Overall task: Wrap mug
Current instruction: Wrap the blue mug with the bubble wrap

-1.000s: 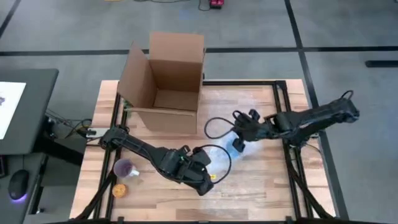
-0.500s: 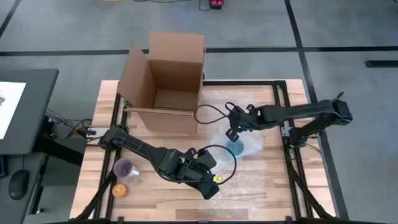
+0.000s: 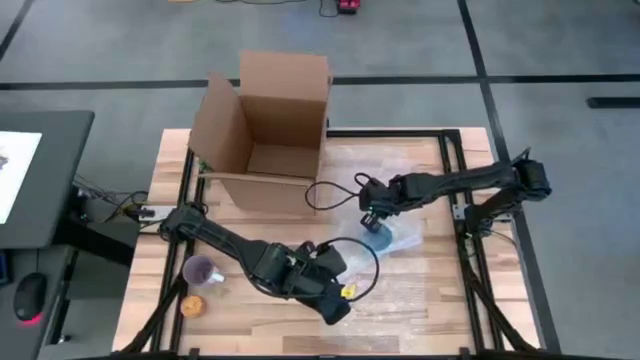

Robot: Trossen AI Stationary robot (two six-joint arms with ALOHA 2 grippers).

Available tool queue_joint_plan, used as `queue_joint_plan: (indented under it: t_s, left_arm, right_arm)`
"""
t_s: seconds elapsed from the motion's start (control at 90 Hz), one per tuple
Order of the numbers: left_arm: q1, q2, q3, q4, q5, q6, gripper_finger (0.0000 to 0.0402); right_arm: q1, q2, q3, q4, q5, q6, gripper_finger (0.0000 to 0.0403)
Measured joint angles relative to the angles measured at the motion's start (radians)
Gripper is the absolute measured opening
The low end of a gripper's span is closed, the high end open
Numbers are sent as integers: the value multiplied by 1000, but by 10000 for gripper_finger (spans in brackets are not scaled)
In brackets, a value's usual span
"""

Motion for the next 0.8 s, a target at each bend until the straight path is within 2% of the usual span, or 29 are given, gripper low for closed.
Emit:
queue_joint_plan:
  t_s: [0.1, 0.256, 0.433, 0.656, 0.8]
  left_arm:
    - [-6, 0, 0, 0, -13, 0, 146]
    - [-11, 0, 0, 0, -16, -6, 146]
    - [-12, 0, 0, 0, -17, -8, 146]
    - [-12, 0, 0, 0, -18, -8, 146]
    - [-12, 0, 0, 0, -18, -8, 146]
  right_arm:
    - [-32, -2, 0, -2, -38, -2, 63]
    - [-70, -7, 0, -30, -40, -26, 132]
    - [-103, -83, 4, -75, -35, -73, 191]
    - [-145, -220, 58, -190, -37, -158, 214]
    - [-102, -302, 69, -197, -184, -212, 208]
